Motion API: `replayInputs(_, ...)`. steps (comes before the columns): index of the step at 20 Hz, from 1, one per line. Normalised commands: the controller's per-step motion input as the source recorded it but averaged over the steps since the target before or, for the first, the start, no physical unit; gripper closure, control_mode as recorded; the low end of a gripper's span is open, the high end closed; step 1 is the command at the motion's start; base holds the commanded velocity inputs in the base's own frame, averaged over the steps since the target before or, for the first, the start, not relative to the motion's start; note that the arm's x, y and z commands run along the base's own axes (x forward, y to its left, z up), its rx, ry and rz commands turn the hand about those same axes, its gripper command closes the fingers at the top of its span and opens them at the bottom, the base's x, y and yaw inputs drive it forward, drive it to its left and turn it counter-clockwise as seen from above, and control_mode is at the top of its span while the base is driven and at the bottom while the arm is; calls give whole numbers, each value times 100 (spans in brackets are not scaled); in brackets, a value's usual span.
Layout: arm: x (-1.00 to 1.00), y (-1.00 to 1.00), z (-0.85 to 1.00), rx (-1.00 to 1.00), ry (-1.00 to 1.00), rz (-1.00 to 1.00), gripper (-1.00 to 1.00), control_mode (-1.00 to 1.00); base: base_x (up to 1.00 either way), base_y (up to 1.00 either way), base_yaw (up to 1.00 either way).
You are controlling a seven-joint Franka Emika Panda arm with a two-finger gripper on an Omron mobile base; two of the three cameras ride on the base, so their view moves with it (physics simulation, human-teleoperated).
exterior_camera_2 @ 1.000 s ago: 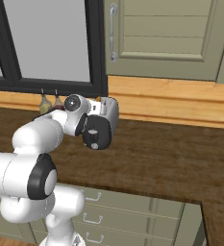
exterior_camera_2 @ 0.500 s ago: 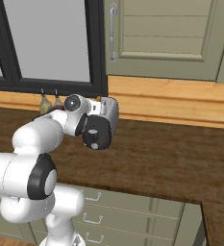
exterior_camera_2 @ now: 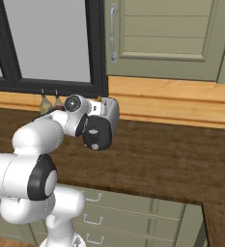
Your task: Start the toaster. Once the lever pops up, take the bread to the plate on the dining counter.
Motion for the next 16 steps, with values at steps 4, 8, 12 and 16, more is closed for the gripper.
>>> replayInputs(4,0,0,0,0,0,0,-100,-100,0,0,0)
replayInputs(8,0,0,0,0,0,0,-100,-100,0,0,0)
replayInputs(12,0,0,0,0,0,0,-100,-100,0,0,0)
replayInputs(16,0,0,0,0,0,0,-100,-100,0,0,0)
